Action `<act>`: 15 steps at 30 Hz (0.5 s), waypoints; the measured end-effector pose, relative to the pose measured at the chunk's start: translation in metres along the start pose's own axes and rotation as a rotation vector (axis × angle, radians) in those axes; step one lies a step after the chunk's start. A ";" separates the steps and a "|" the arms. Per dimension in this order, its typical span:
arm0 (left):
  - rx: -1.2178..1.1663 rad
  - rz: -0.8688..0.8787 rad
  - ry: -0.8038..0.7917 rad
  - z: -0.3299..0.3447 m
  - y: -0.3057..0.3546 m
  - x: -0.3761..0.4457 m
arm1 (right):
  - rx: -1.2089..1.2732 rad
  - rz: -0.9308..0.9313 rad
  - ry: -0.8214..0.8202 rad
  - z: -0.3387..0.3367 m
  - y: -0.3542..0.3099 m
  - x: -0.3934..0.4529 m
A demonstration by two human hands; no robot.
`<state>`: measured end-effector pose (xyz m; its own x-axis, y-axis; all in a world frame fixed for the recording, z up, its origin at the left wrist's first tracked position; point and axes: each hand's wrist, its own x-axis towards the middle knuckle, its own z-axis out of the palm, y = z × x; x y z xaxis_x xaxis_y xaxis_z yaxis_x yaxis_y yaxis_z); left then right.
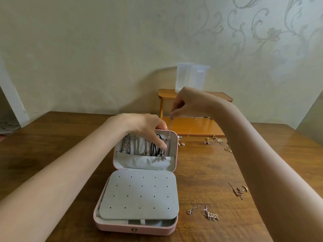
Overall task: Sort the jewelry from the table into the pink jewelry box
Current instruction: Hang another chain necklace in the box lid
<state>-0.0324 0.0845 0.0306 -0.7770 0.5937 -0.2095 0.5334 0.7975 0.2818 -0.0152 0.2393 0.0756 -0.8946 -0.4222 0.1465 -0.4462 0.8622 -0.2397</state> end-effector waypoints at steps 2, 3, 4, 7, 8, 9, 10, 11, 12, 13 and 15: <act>0.066 0.004 0.004 0.003 0.000 0.002 | 0.011 0.010 0.039 -0.001 0.002 -0.001; 0.120 0.010 0.013 0.005 -0.001 0.002 | 0.017 0.018 0.055 -0.002 0.004 -0.001; 0.190 0.011 0.028 0.008 0.000 0.003 | 0.019 0.024 0.065 -0.003 0.005 -0.002; 0.385 -0.019 0.108 0.018 0.004 0.004 | 0.013 0.027 0.074 -0.004 0.005 -0.002; 0.414 -0.021 0.144 0.022 0.005 0.004 | 0.012 0.026 0.074 -0.004 0.005 -0.002; 0.421 -0.020 0.180 0.026 0.006 0.004 | 0.014 0.025 0.073 -0.003 0.005 -0.003; 0.412 -0.017 0.215 0.029 0.006 0.005 | 0.015 0.025 0.071 -0.002 0.005 -0.004; 0.395 -0.016 0.238 0.032 0.005 0.005 | 0.015 0.025 0.067 -0.001 0.005 -0.004; 0.374 -0.015 0.251 0.034 0.004 0.006 | 0.014 0.027 0.062 0.000 0.005 -0.005; 0.353 -0.017 0.254 0.035 0.003 0.006 | 0.013 0.028 0.059 0.000 0.006 -0.005; 0.335 -0.022 0.255 0.035 0.004 0.006 | 0.016 0.025 0.059 0.001 0.006 -0.006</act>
<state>-0.0233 0.0946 -0.0025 -0.8246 0.5644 0.0384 0.5626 0.8253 -0.0490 -0.0129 0.2465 0.0721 -0.9028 -0.3828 0.1961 -0.4242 0.8677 -0.2591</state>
